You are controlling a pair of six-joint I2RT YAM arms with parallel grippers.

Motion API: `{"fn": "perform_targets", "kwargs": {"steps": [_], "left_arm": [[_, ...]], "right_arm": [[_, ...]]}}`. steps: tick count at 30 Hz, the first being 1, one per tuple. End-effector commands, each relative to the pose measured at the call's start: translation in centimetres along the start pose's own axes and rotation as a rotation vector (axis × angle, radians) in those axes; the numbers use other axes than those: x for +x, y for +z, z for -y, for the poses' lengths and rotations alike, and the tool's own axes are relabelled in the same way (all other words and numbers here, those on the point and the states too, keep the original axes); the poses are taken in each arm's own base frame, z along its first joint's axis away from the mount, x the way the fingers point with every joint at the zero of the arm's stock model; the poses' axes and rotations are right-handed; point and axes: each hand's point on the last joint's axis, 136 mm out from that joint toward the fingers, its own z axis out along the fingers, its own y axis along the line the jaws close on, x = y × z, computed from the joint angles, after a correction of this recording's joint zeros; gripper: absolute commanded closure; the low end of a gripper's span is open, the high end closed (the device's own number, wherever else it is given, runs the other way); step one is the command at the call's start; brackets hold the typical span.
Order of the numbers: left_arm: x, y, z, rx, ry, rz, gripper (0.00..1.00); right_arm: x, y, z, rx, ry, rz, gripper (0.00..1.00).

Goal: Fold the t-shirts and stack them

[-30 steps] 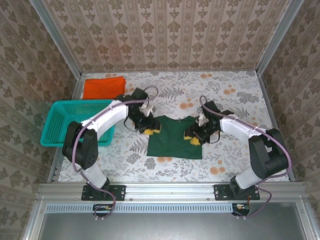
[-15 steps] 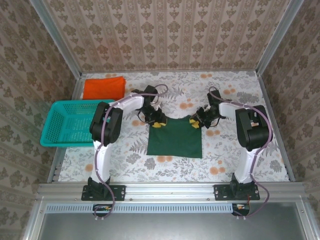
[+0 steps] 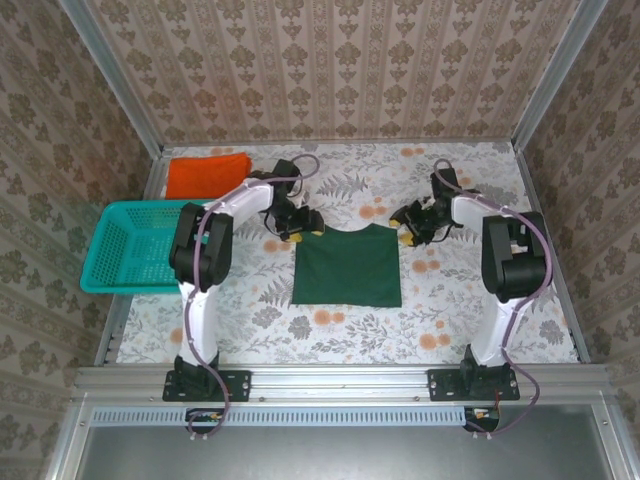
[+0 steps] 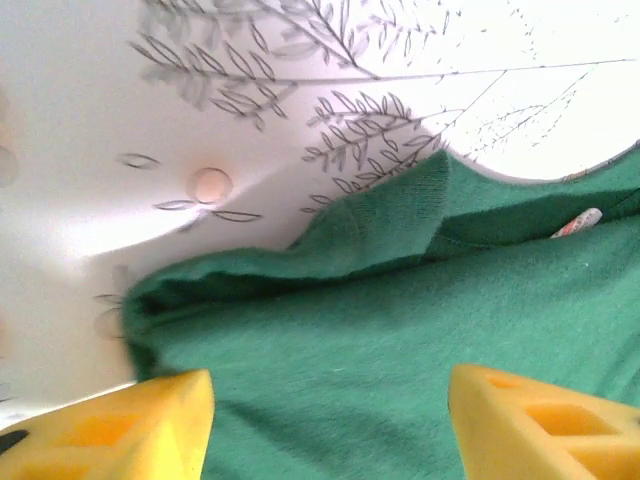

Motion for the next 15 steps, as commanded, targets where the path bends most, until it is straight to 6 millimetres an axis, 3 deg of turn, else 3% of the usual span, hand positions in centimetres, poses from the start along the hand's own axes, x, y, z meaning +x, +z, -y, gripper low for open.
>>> {"fn": "perform_targets", "kwargs": {"steps": [1, 5, 9, 12, 15], "left_arm": [[-0.7, -4.6, 0.2, -0.041, 0.031, 0.109, 0.26], [0.2, -7.3, 0.9, -0.042, 0.088, 0.161, 0.21], [1.5, -9.9, 1.3, -0.075, 0.142, 0.223, 0.16], [2.7, -11.5, 2.0, -0.110, 0.184, 0.279, 0.07], [3.9, -12.9, 2.4, -0.147, 0.216, 0.340, 0.06]], "right_arm": [[0.9, -3.3, -1.5, -0.023, -0.103, 0.047, 0.46], [2.7, -4.7, -0.1, 0.020, -0.190, 0.052, 0.39], [5.0, -4.7, 3.1, 0.182, -0.303, 0.031, 0.25], [6.4, -3.7, 4.6, 0.289, -0.393, 0.008, 0.30], [7.2, -2.5, 4.8, 0.342, -0.454, -0.007, 0.31]]}}
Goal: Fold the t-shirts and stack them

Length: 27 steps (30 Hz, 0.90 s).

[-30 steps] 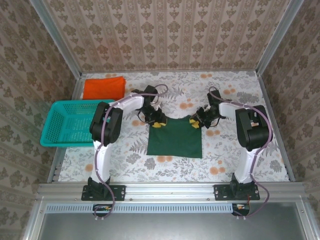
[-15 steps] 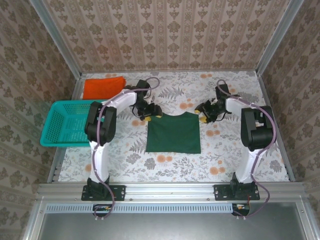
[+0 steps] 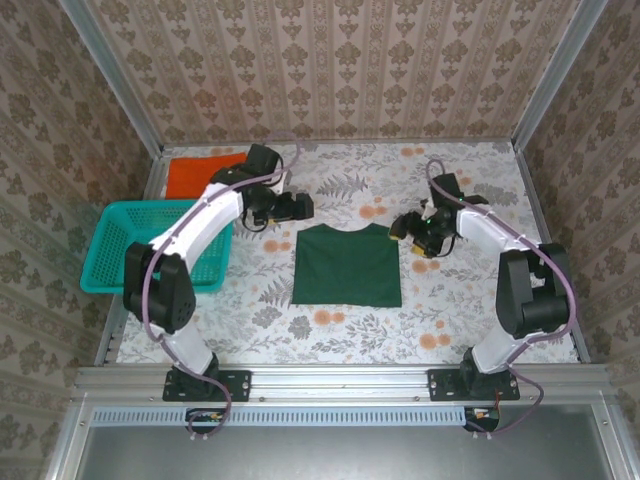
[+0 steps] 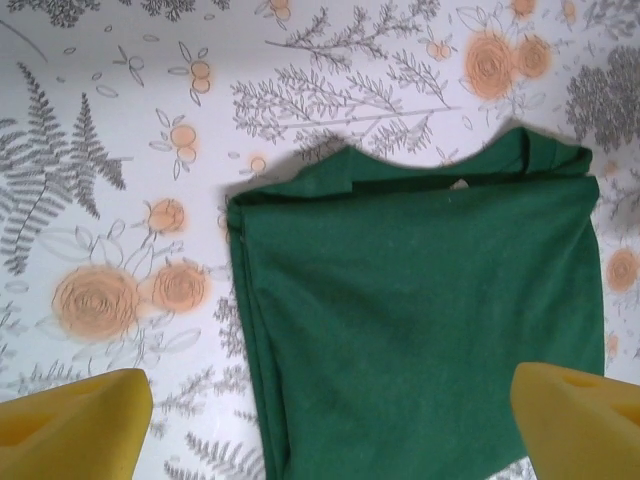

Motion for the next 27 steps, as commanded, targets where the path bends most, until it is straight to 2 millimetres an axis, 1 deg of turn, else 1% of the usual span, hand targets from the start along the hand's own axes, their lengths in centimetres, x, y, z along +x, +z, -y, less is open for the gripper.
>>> {"fn": "perform_targets", "kwargs": {"steps": [1, 3, 5, 7, 9, 12, 16, 19, 23, 25, 27], "left_arm": [[0.9, -1.3, -0.3, -0.065, 0.047, 0.052, 0.07], [1.8, -1.2, -0.6, -0.060, 0.018, 0.036, 0.09], [2.9, -0.6, -0.6, -0.023, -0.001, -0.021, 0.12], [4.5, 0.7, -0.7, 0.027, -0.023, -0.102, 0.15], [5.9, 1.8, -1.1, 0.062, -0.045, -0.165, 0.15], [7.5, 3.7, -1.1, 0.115, -0.057, -0.254, 0.17], [8.2, 6.6, -1.0, 0.144, -0.034, -0.339, 0.19], [8.5, 8.4, -1.8, 0.111, -0.036, -0.372, 0.20], [9.1, 10.0, -3.3, 0.031, -0.014, -0.413, 0.21], [9.6, 10.7, -3.5, 0.021, -0.005, -0.429, 0.22], [9.7, 11.6, -3.0, 0.041, -0.002, -0.438, 0.27]], "right_arm": [[1.6, 1.3, 1.8, 0.136, -0.089, -0.038, 0.31], [1.8, 2.0, 1.9, 0.143, -0.076, -0.049, 0.32], [1.8, 2.3, 1.9, 0.146, -0.063, -0.050, 0.32], [1.8, 2.3, 1.7, 0.146, -0.065, -0.042, 0.32], [1.7, 2.2, 1.8, 0.152, -0.063, -0.035, 0.32], [1.7, 1.9, 1.8, 0.151, -0.063, -0.022, 0.32], [2.2, 1.8, 1.9, 0.136, -0.062, -0.019, 0.32], [2.9, 1.7, 2.1, 0.131, -0.065, -0.033, 0.32], [3.8, 1.4, 2.4, 0.121, -0.076, -0.038, 0.31], [4.2, 1.3, 2.5, 0.116, -0.079, -0.040, 0.31], [4.5, 1.3, 2.7, 0.113, -0.078, -0.046, 0.31]]}}
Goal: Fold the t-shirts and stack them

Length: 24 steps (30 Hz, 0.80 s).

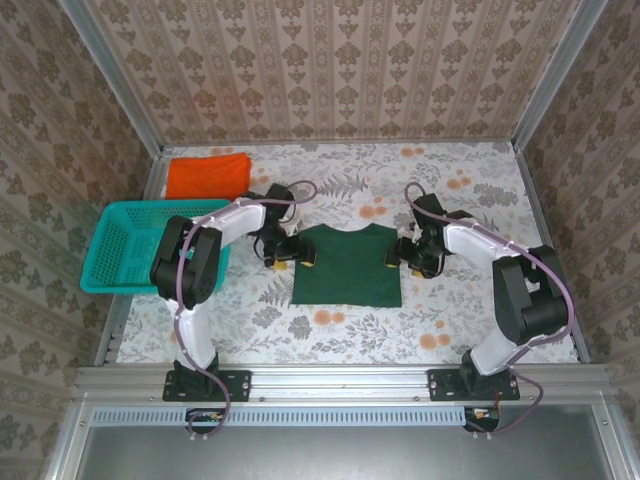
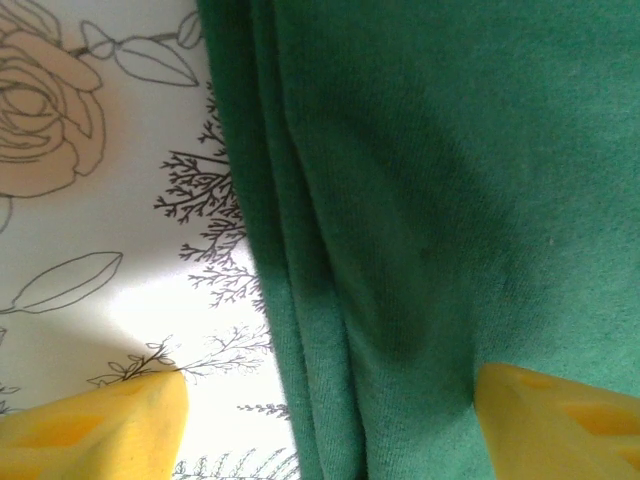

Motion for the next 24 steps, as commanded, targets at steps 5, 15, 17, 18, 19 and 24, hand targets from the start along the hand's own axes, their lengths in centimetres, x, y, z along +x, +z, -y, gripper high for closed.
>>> {"fn": "perform_targets", "kwargs": {"steps": [5, 15, 17, 18, 19, 24], "left_arm": [[-2.0, 2.6, 2.9, 0.047, 0.092, -0.020, 0.37], [-4.6, 4.3, 1.1, -0.109, 0.046, 0.045, 0.63], [-5.5, 4.4, 1.4, -0.138, 0.052, 0.067, 0.68], [-6.1, 4.5, 1.6, -0.151, 0.052, 0.078, 0.71], [-6.5, 4.6, 1.8, -0.162, 0.053, 0.086, 0.75], [-8.7, 5.6, 2.3, -0.201, 0.053, 0.135, 0.86]], "right_arm": [[1.3, -0.1, 0.0, -0.028, -0.019, -0.018, 0.31], [2.1, -0.6, -0.3, -0.055, 0.002, -0.031, 0.32], [2.3, -1.0, -0.5, -0.071, 0.018, -0.029, 0.32], [2.4, -1.3, -0.7, -0.081, 0.026, -0.027, 0.32], [2.5, -1.6, -0.9, -0.091, 0.032, -0.022, 0.32], [3.3, -3.2, -1.2, -0.126, 0.026, 0.004, 0.33]]}}
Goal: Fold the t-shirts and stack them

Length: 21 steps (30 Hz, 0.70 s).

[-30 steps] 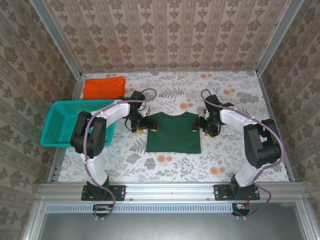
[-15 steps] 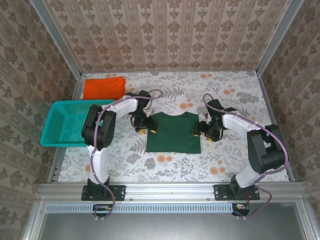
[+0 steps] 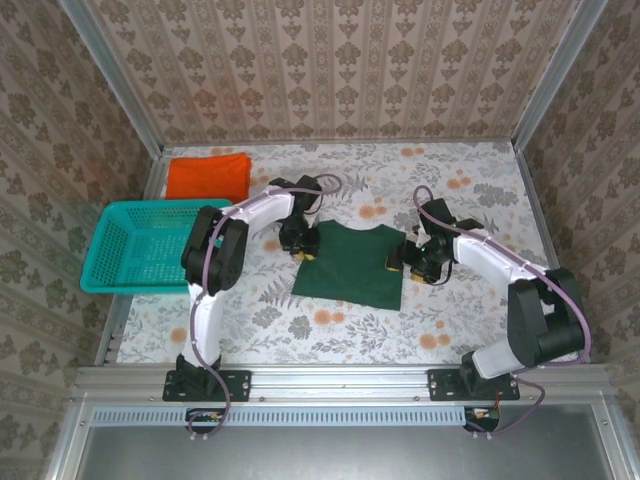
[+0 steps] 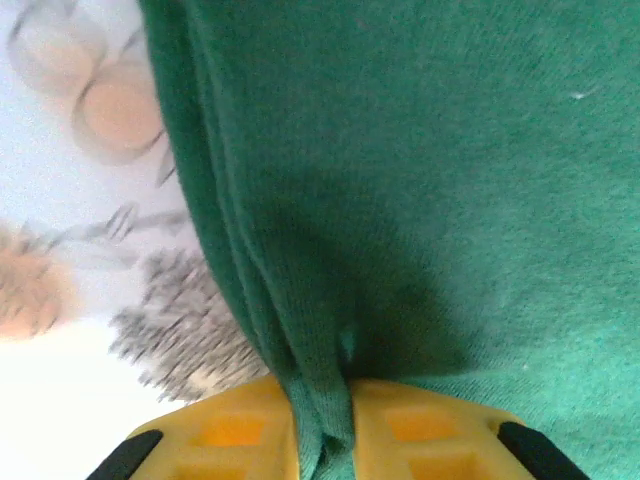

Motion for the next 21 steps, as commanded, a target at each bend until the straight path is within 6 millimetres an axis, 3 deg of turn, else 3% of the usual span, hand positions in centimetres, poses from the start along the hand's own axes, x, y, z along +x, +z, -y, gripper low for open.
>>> {"fn": "perform_targets", "kwargs": {"steps": [1, 5, 8, 16, 21], "left_arm": [[-5.0, 3.5, 0.7, -0.024, 0.009, 0.145, 0.88], [-6.1, 2.5, -0.4, -0.110, 0.010, 0.186, 1.00], [-6.9, 0.5, -1.5, -0.188, 0.023, 0.217, 1.00], [-9.5, -7.3, -2.6, -0.326, 0.082, 0.345, 1.00], [-11.3, -10.0, -3.4, -0.395, 0.151, 0.377, 1.00]], "right_arm": [[1.5, -0.8, 0.1, -0.010, 0.019, -0.018, 0.33], [1.9, -2.1, 0.1, -0.020, 0.034, 0.018, 0.33], [2.4, -2.6, 0.6, -0.009, 0.062, 0.028, 0.33], [2.9, -2.9, 0.7, -0.011, 0.082, 0.025, 0.34], [3.2, -2.8, 0.6, -0.022, 0.107, 0.015, 0.34]]}}
